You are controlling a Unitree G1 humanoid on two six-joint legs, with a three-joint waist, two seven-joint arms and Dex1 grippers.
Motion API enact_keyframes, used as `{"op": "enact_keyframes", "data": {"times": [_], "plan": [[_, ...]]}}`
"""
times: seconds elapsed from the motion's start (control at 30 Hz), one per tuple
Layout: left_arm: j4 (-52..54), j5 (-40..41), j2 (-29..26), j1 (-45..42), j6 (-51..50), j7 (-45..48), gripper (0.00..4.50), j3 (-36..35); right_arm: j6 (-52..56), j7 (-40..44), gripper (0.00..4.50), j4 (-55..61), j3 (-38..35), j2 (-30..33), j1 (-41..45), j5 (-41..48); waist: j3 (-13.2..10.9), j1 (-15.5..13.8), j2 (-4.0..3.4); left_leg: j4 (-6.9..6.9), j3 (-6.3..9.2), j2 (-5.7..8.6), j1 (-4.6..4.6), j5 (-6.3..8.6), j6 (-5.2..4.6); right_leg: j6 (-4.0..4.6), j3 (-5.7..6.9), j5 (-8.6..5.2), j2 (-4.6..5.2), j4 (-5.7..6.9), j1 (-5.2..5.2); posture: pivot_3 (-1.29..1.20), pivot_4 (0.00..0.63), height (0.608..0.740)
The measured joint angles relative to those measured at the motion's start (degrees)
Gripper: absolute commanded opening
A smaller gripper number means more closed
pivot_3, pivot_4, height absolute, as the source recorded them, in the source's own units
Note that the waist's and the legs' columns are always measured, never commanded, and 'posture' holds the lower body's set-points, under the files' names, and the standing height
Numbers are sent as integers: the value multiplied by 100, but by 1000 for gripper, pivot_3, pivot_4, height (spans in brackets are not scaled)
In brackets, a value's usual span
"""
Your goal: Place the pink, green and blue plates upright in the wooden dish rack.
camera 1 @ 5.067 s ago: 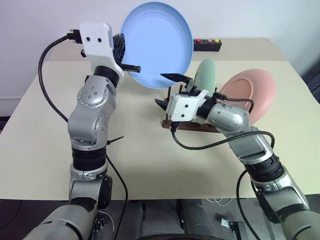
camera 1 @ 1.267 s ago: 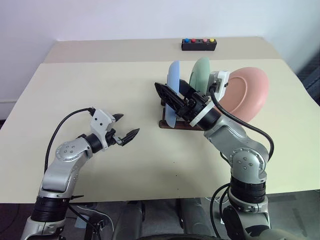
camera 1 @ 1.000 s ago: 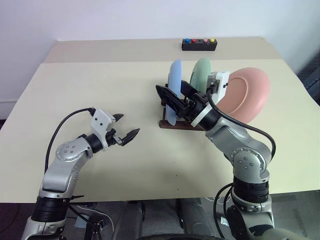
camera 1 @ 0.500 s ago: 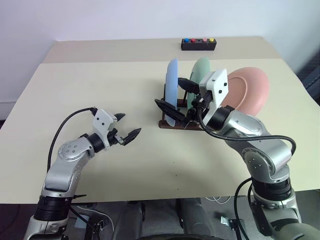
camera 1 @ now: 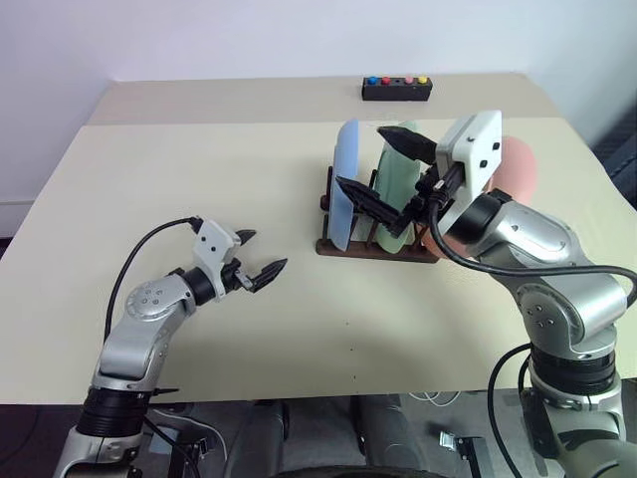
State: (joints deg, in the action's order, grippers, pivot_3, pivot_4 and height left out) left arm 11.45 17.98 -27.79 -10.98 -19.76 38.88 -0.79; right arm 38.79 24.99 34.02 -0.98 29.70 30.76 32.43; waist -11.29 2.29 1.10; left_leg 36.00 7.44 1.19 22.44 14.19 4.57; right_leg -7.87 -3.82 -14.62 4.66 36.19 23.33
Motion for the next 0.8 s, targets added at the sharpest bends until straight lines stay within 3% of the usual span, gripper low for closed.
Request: {"op": "enact_keyframes", "data": {"times": [0.33,0.43,0.67,0.8], "plan": [[-8,0,89,-41,36,15,4500,52,-44,120,4448,29,-551,329,358,110,0,-9,0,0,-1,0,1,0,0,0,0,0,0,-3,0,0,150,740],[-4,7,82,-42,34,79,4500,70,-37,237,3629,46,-1155,850,297,176,0,-75,0,2,-2,1,5,1,-2,0,0,0,1,-8,-1,0,150,740],[375,316,-286,160,-105,809,4500,236,-70,747,28,-501,-3045,2149,-1452,-315,-1,-162,-13,6,-17,0,3,3,-6,9,-6,-5,3,-14,-6,0,150,740],[585,405,-365,116,-155,1131,4500,490,-251,880,28,-741,-3710,2445,-2195,-834,1,-134,-17,8,-23,-3,-5,3,-6,18,-8,-11,1,-10,-9,0,150,740]]}}
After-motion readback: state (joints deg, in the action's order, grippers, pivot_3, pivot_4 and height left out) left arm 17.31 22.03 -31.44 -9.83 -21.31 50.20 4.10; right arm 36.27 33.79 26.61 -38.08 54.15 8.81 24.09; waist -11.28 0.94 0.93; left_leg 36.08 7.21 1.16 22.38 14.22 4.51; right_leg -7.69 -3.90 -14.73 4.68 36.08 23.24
